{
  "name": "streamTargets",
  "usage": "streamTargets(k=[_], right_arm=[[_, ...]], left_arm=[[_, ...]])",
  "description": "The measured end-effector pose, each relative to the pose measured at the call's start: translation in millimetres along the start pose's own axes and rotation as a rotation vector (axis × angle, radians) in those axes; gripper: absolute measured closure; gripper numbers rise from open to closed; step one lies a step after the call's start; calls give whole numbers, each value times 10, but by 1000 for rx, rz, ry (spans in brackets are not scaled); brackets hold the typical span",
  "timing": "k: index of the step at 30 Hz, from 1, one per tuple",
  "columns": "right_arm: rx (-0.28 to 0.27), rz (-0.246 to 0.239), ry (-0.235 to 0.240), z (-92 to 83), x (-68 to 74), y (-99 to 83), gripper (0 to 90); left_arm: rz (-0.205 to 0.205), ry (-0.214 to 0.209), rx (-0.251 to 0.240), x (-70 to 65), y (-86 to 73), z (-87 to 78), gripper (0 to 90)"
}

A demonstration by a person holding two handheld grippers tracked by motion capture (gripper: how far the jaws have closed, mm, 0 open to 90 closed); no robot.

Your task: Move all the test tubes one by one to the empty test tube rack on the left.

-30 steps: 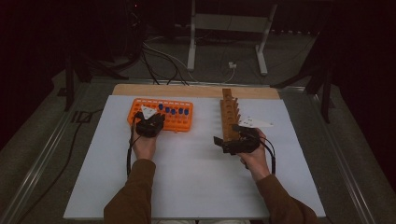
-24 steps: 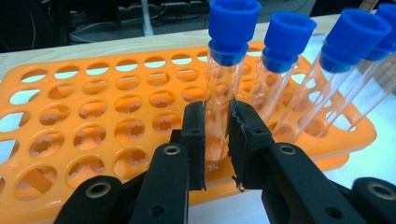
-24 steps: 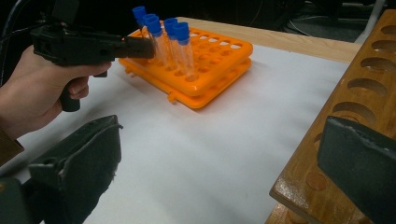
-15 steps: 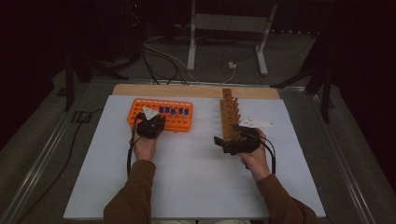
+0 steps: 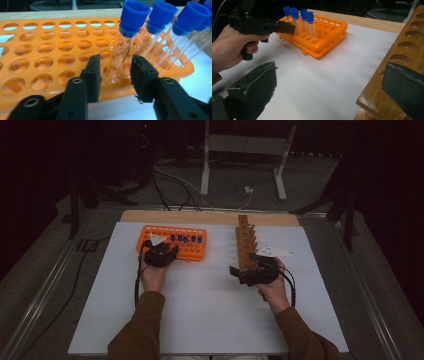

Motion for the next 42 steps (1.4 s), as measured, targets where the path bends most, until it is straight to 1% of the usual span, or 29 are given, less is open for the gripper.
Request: streamTargets(k=[1,3,6,10,14,17,20,25,27,30,32,33,35,37,39,42], right_arm=[[0,0,0,0,-1,-1,1],[1,1,0,-2,-1,-3,1],[1,1,-1,-8,0,-8,1],[0,5,-4,-27,-15,-15,1],[1,9,-8,-50,-37,-32,1],[-2,14,-9,-80,-55,-39,1],[-15,20,-13,-128,-88,-39,1],[-33,31,-33,-218,-172,-74,1],[-36,37,-37,-248,-200,-93,1],[-47,32,-41,-288,-209,-103,1],[-57,26,-41,-314,-205,-106,1],[-63,25,-39,-326,-199,-108,1],[-72,7,-51,-357,-198,-117,1],[-83,-12,-63,-387,-198,-134,0],[-87,-12,-66,-414,-211,-161,0],[-99,2,-70,-458,-245,-195,0]], left_arm=[[-7,-2,-2,10,1,-12,586],[-26,-22,-3,29,9,-44,565],[-28,-39,-16,31,36,-106,537],[-50,-61,-40,37,88,-214,446],[-61,-75,-71,48,136,-340,391],[-65,-86,-103,50,160,-463,350],[-58,-104,-135,53,169,-614,298],[-52,-122,-197,87,191,-893,276],[-47,-133,-206,85,186,-986,243],[-31,-141,-216,63,142,-1098,169],[-23,-141,-224,48,92,-1160,168],[-25,-142,-230,45,65,-1189,165],[-30,-147,-236,35,4,-1238,139],[-22,-136,-234,26,-63,-1276,76],[-4,-125,-239,25,-134,-1314,35],[25,-111,-234,43,-234,-1359,16]])
Point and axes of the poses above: each handheld gripper's, and its own axes: z roughly forward along the jaws, y roughly out of its top, x roughly to its left, the point moved 6 cm from there along z, roughly forward along the jaws
